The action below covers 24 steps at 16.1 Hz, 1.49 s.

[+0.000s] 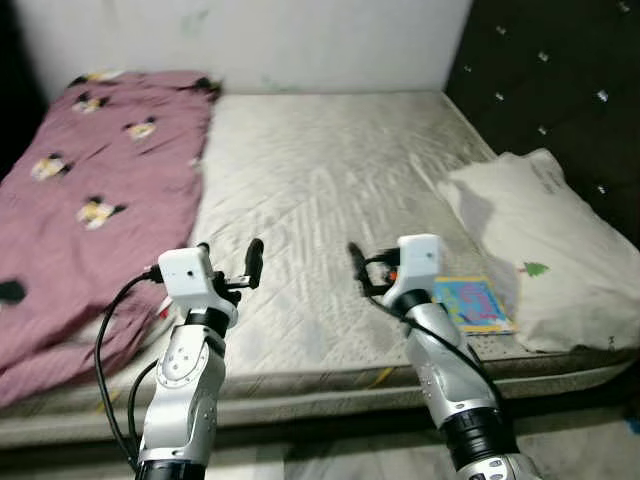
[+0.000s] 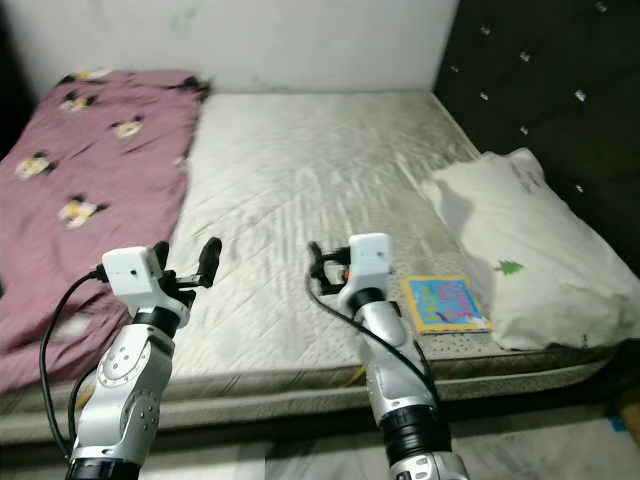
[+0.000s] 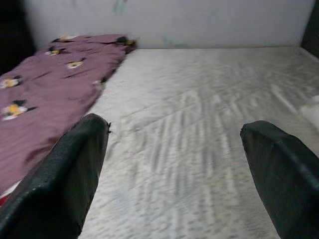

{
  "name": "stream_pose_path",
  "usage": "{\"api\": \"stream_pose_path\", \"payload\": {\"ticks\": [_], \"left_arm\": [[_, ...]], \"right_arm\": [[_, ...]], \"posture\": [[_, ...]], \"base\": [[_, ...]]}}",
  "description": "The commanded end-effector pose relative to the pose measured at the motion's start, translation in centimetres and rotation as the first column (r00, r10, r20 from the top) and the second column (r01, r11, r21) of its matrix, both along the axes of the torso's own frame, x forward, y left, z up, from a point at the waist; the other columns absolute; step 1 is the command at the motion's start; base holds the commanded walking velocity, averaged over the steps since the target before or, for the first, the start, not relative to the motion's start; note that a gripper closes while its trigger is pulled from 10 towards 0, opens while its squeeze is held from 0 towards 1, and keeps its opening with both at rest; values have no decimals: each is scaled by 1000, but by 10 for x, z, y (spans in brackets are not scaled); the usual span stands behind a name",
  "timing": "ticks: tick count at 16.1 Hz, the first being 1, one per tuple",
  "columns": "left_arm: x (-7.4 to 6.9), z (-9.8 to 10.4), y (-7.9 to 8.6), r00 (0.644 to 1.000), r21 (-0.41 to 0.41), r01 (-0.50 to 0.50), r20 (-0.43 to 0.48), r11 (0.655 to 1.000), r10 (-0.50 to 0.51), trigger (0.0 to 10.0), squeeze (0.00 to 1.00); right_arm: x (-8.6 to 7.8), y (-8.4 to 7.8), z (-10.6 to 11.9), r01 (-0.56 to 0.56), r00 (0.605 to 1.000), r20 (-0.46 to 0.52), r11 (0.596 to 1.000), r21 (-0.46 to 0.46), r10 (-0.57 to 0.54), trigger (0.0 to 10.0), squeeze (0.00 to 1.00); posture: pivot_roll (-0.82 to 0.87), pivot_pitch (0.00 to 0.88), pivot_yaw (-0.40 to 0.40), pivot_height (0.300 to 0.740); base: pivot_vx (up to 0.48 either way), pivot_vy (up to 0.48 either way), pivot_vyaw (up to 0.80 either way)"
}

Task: Clean up the room

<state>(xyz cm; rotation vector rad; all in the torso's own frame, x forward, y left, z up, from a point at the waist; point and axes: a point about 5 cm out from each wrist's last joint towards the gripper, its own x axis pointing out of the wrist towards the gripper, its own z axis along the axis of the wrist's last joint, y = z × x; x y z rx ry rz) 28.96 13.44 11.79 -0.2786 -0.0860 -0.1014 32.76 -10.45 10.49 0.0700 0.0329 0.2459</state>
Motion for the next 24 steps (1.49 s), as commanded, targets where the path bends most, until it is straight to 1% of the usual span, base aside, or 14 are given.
{"api": "stream_pose_path", "payload": {"ticks": [1, 4, 5, 6, 8, 9, 13, 15, 16, 17, 18, 20, 21, 24], "left_arm": [[1, 4, -7, 1000, -8, 26, 7, 1000, -25, 10000, 0], [1, 1, -8, 999, -2, 30, -15, 1000, -30, 10000, 0], [2, -1, -10, 999, -4, 9, -35, 1000, -9, 10000, 0], [4, -4, -12, 998, 15, -24, -64, 1000, 25, 10000, 0], [3, -3, -15, 998, -2, 13, -55, 1000, -13, 10000, 0], [3, -3, -15, 999, 1, 15, -49, 1000, -15, 10000, 0], [4, -5, -9, 998, 0, -13, -64, 1000, 13, 10000, 0], [3, -8, -6, 996, 16, -27, -85, 1000, 28, 10000, 0], [1, -9, -3, 996, 28, -25, -87, 999, 27, 10000, 0], [-3, -8, 0, 997, 23, 15, -74, 1000, -14, 10000, 0], [-4, -8, 7, 999, 89, 0, -54, 996, 5, 10000, 0], [-7, -11, 18, 997, 117, -44, -57, 992, 51, 10000, 0], [-10, -10, 25, 996, 118, -61, -56, 991, 68, 10000, 0], [-17, -10, 36, 994, 149, -85, -56, 985, 95, 10000, 0]], "right_arm": [[1, -14, -1, 46, 999, -6, 999, -19, -46, 10000, 0], [2, -18, -2, 64, 998, -12, 997, -39, -65, 10000, 0], [2, -19, -3, 67, 998, -13, 997, -40, -67, 10000, 0], [2, -19, -3, 69, 998, -13, 997, -40, -69, 10000, 0], [2, -19, -3, 68, 998, -14, 997, -39, -68, 10000, 0], [2, -19, -3, 68, 998, -14, 997, -38, -69, 10000, 0], [2, -18, -4, 66, 998, -15, 997, -32, -66, 10000, 0], [1, -17, -2, 53, 998, -13, 998, -20, -53, 10000, 0], [1, -17, -1, 47, 999, -10, 999, -16, -47, 10000, 0], [0, -18, -1, 42, 999, -9, 999, -31, -43, 10000, 0], [-2, -19, 0, 43, 999, -7, 998, -40, -43, 10000, 0], [-5, -26, 2, 79, 997, 17, 995, -64, -78, 10000, 0], [-8, -30, 5, 88, 995, 45, 992, -90, -84, 10000, 0], [-17, -32, 6, 58, 996, 70, 990, -130, -49, 10000, 0]], "posture": [[20, 14, -1, 740], [20, 15, 1, 740], [20, 15, 2, 740], [21, 15, 2, 740], [21, 14, 4, 740], [21, 14, 4, 740], [22, 13, 5, 740], [20, 12, 2, 740], [20, 12, 2, 740], [21, 12, 1, 740], [22, 12, 0, 740], [21, 13, -1, 740], [17, 17, -1, 740], [19, 19, 0, 740]], "base": [[458, 0, 0], [434, 0, 0], [0, 0, 0], [0, 0, 0], [0, 0, 0], [0, 0, 0], [0, 480, 0], [0, 480, 0], [0, 480, 0], [0, 480, 0], [0, 480, 0], [0, 480, 0], [0, 480, 0], [0, 480, 0]]}}
